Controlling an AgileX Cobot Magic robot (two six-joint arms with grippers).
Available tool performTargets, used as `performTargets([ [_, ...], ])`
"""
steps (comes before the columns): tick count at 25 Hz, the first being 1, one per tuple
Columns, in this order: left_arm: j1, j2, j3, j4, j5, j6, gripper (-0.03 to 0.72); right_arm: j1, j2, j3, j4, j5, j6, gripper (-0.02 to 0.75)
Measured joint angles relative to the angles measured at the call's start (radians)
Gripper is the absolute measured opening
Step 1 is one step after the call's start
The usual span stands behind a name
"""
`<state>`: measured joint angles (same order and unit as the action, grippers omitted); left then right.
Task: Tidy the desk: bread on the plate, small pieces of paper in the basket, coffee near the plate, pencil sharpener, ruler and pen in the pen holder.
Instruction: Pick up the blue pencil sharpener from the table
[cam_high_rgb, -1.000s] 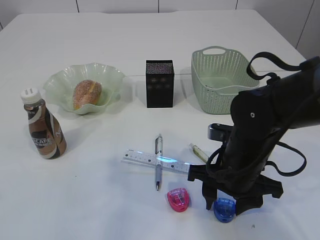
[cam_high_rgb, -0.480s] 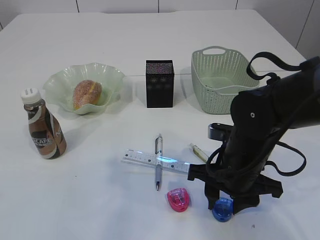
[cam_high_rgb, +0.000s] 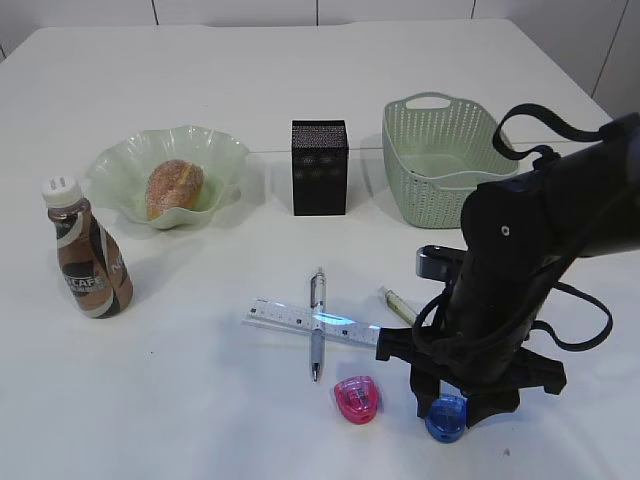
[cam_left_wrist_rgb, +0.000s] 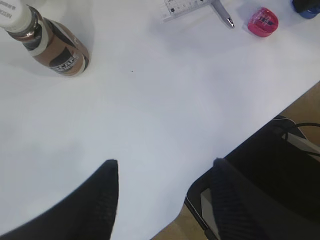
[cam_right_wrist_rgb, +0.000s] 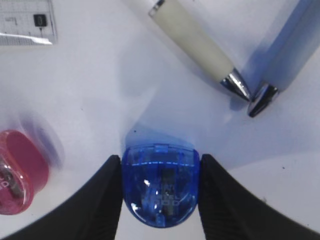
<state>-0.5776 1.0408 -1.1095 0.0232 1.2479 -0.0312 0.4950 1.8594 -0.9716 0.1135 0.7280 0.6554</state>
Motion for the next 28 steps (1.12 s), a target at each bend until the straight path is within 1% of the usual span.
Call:
performTargets([
  [5, 0.0, 0.0, 0.0, 0.0, 0.0, 0.0, 0.409, 0.0, 0.0, 0.0, -0.004, -0.002, 0.002, 0.372],
  [10, 0.0, 0.0, 0.0, 0.0, 0.0, 0.0, 0.406, 0.0, 0.0, 0.0, -0.007, -0.004, 0.002, 0.353],
  [28, 0.0, 0.0, 0.0, 0.0, 0.0, 0.0, 0.402, 0.0, 0.0, 0.0, -0.007, -0.012, 0.004, 0.348],
])
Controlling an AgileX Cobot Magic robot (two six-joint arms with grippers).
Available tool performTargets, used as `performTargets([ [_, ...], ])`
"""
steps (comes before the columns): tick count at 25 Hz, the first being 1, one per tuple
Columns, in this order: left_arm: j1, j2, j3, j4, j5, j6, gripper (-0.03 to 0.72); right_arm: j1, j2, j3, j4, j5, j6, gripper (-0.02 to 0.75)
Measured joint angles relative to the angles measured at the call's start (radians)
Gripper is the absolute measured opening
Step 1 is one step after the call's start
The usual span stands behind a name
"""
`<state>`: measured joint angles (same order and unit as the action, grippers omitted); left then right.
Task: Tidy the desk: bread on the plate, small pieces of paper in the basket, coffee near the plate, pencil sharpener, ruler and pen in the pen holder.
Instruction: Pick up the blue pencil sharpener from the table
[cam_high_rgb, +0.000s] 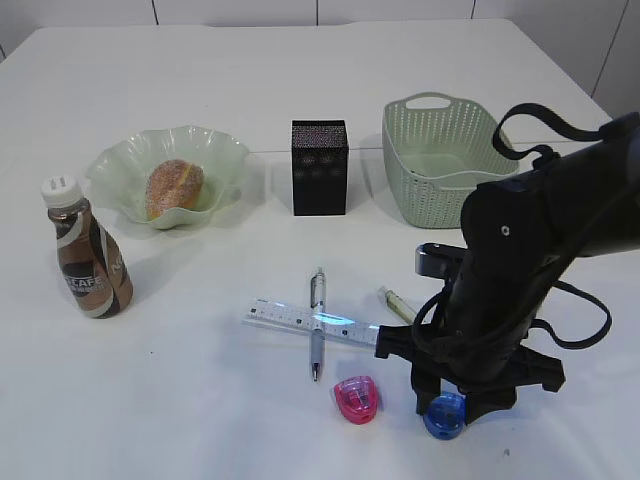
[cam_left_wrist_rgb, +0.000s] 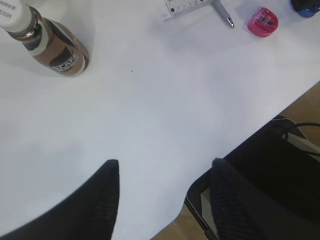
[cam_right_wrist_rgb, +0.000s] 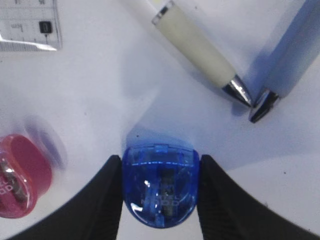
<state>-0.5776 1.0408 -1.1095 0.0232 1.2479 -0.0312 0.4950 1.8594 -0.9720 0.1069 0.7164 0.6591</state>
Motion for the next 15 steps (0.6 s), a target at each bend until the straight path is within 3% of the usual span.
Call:
performTargets([
  [15, 0.0, 0.0, 0.0, 0.0, 0.0, 0.0, 0.4, 0.0, 0.0, -0.083, -0.039, 0.094, 0.0, 0.347],
])
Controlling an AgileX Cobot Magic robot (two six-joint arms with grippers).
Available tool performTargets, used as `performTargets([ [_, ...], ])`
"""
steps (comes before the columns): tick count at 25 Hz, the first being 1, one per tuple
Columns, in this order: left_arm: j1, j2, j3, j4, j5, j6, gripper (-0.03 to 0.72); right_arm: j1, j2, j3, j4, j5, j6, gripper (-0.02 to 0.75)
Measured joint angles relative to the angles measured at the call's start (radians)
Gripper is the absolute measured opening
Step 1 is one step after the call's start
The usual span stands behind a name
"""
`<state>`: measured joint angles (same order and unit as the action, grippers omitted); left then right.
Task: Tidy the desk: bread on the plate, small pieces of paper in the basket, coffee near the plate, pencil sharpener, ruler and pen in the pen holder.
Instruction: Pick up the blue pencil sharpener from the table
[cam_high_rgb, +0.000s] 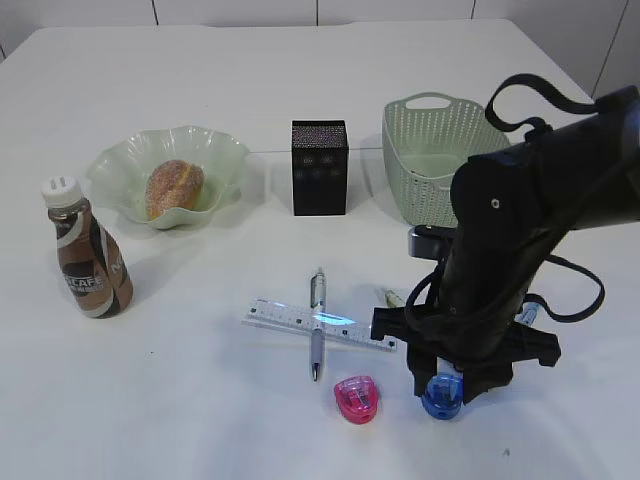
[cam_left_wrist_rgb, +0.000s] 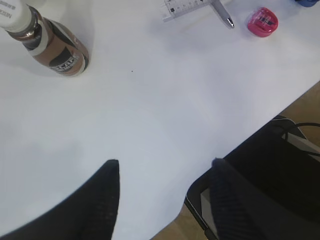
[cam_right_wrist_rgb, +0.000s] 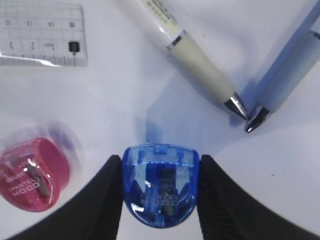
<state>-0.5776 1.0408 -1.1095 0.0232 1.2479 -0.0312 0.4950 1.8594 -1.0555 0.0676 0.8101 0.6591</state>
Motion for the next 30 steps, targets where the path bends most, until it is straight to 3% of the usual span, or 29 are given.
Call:
performTargets([
  [21, 0.0, 0.0, 0.0, 0.0, 0.0, 0.0, 0.4, 0.0, -0.159, -0.032, -0.148, 0.018, -0.019, 0.347],
  [30, 0.0, 0.0, 0.0, 0.0, 0.0, 0.0, 0.4, 0.0, -0.159, -0.159, -0.157, -0.004, -0.115, 0.347],
])
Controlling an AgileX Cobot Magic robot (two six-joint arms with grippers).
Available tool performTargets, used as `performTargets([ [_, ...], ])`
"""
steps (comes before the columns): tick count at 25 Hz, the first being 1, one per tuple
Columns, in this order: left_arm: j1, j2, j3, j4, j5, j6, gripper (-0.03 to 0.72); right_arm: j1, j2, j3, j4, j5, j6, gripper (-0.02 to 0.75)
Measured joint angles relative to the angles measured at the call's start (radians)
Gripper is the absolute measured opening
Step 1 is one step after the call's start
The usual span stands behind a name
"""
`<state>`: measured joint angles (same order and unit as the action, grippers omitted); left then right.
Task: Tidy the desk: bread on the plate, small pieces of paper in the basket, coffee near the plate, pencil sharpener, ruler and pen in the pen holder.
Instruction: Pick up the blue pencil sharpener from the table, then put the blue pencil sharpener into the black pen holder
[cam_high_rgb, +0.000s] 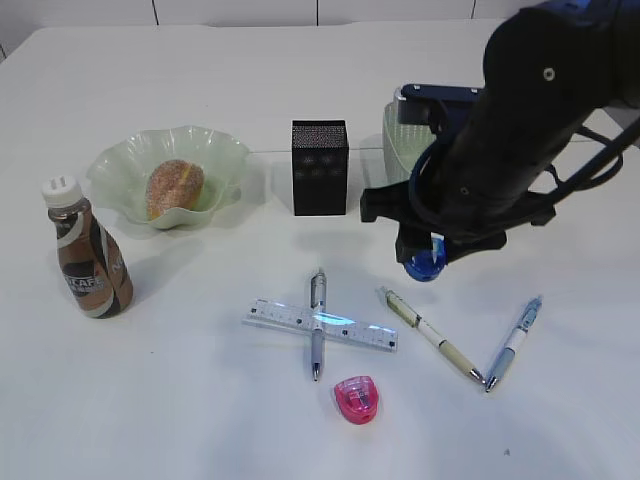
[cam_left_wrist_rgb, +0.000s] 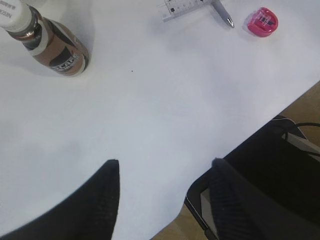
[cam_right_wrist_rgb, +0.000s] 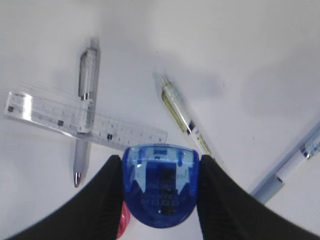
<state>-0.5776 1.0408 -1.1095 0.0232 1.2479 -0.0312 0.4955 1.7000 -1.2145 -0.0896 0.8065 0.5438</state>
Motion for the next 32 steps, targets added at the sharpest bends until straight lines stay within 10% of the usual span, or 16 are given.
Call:
performTargets([
  [32, 0.0, 0.0, 0.0, 0.0, 0.0, -0.002, 0.394, 0.0, 0.079, -0.095, -0.257, -0.466, -0.048, 0.346],
])
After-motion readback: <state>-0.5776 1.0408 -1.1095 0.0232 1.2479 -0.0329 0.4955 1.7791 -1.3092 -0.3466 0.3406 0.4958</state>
